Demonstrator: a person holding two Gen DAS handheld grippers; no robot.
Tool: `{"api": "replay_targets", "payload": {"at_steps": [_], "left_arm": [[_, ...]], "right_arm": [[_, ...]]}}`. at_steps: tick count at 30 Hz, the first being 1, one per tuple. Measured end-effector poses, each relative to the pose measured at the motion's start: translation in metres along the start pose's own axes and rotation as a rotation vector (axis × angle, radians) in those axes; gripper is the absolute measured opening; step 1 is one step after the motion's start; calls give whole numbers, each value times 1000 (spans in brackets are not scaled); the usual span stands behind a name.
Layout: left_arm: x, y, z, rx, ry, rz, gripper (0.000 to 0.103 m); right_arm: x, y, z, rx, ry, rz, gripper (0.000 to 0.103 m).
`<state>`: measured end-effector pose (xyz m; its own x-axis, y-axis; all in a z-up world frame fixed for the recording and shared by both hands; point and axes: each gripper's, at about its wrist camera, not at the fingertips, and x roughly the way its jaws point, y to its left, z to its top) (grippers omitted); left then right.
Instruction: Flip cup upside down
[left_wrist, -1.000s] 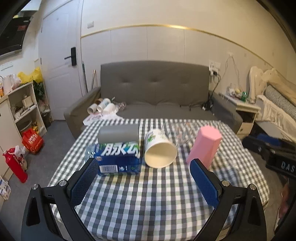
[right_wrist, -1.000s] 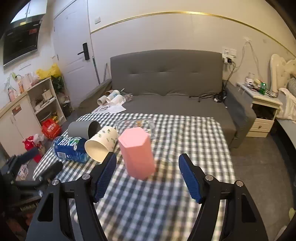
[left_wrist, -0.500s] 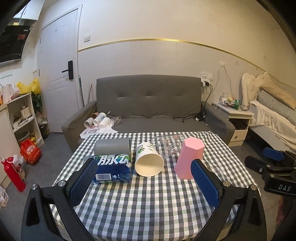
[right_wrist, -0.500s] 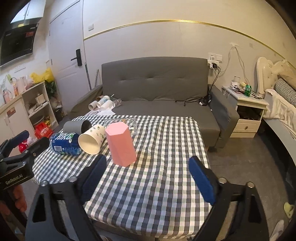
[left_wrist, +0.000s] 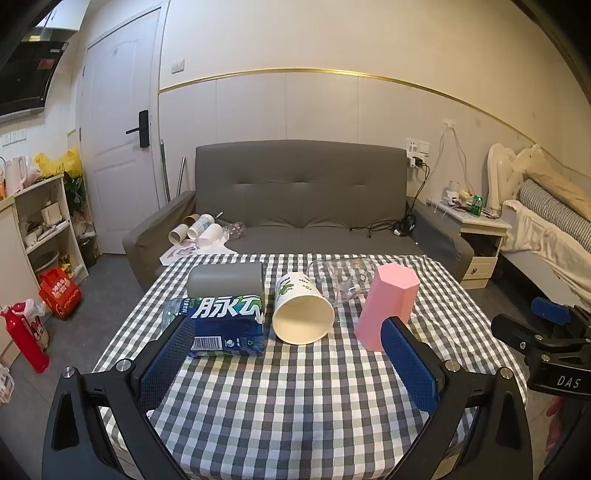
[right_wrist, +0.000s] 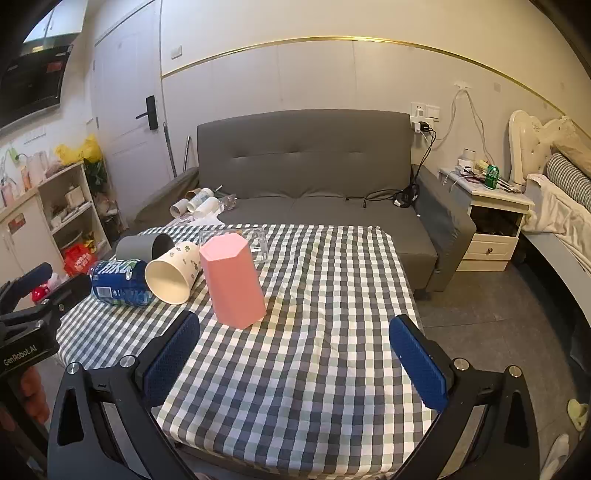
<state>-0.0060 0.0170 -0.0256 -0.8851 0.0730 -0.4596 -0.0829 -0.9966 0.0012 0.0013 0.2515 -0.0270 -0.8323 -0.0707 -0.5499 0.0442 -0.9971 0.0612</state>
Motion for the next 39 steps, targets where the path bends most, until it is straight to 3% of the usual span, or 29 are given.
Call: {"api": "replay_targets", "payload": {"at_steps": [39], "left_arm": [[3,1,1,-8,20,-15,103]], "right_arm": [[9,5,-2,6,18,0,103]]}}
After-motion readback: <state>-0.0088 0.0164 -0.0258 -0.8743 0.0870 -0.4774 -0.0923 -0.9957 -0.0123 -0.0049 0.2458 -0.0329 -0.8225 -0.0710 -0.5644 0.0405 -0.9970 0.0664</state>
